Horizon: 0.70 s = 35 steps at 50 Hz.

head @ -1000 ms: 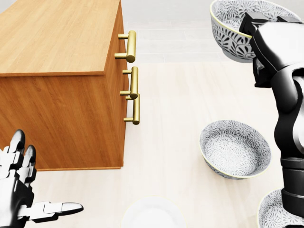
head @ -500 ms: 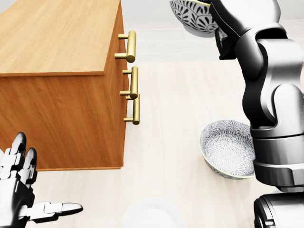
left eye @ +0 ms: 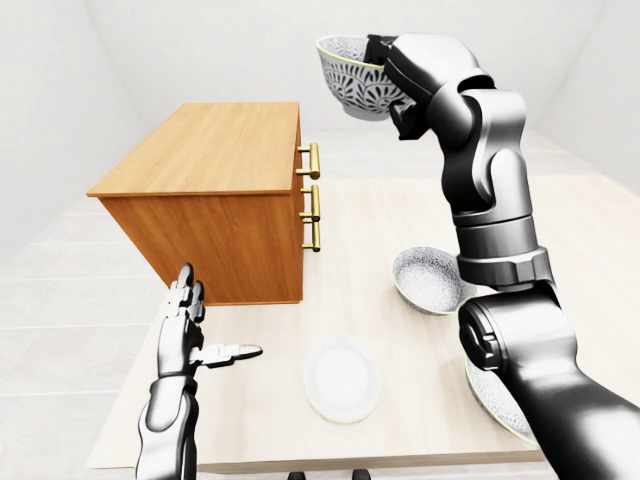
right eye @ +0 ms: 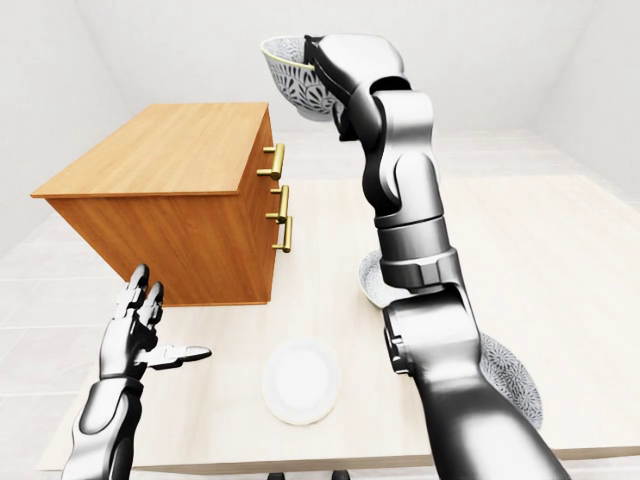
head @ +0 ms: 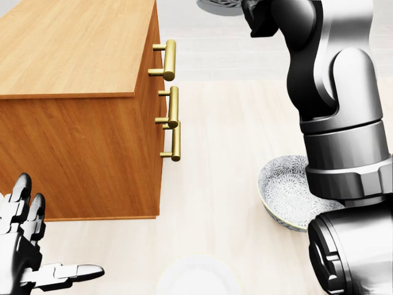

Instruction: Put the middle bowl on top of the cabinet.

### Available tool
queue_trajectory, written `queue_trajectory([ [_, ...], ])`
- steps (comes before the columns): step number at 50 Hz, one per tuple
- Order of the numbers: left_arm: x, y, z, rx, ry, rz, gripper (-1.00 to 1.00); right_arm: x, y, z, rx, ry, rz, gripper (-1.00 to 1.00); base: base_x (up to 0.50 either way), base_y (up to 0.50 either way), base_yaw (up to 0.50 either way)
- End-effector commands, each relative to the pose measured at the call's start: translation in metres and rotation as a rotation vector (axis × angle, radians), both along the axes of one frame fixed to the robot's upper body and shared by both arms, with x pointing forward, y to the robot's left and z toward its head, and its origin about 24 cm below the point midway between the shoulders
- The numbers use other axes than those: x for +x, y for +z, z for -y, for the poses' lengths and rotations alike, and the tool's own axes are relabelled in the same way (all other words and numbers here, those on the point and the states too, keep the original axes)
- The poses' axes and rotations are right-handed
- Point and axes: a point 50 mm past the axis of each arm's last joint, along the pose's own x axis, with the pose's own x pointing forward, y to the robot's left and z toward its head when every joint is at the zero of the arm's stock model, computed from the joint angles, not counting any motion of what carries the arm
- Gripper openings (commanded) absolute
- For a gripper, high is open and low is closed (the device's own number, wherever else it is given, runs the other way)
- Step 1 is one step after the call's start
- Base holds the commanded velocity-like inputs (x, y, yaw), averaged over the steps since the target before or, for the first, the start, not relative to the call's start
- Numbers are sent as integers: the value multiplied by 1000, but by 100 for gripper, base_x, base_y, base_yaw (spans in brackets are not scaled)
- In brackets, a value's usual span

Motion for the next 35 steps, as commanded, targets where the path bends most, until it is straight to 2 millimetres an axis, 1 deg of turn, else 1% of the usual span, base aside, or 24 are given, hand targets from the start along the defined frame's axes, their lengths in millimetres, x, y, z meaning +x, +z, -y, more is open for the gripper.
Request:
queue_trajectory([
  [1,-2,1,2,6,-6,2,100,-6,29,-18,12,70,24,-100,0,0,0],
  [3,-1,0,2,7,-6,-1,100,-6,28,-20,1,75,4,-100,0,0,0],
  [7,-2,-2,4,10,-10,-13,100,-6,42,-25,28,99,13,-100,0,0,0],
  [12,-4,-4,4,12,-12,-21,100,0,44,-30,72,124,14,-100,0,0,0],
  [19,-3,-11,5,19,-20,-51,100,10,41,-39,123,149,3,-100,0,0,0],
  [22,-1,-17,5,15,-22,-76,100,12,42,-46,153,173,15,-100,0,0,0],
  [25,2,-22,4,19,-18,-100,100,13,40,-53,153,181,18,-100,0,0,0],
  [31,1,-21,1,6,-20,-95,100,17,34,-65,174,199,6,-100,0,0,0],
  [32,2,-22,2,8,-20,-100,100,17,32,-70,180,210,6,-100,0,0,0],
  [35,2,-23,1,7,-20,-104,100,19,30,-73,192,214,3,-100,0,0,0],
])
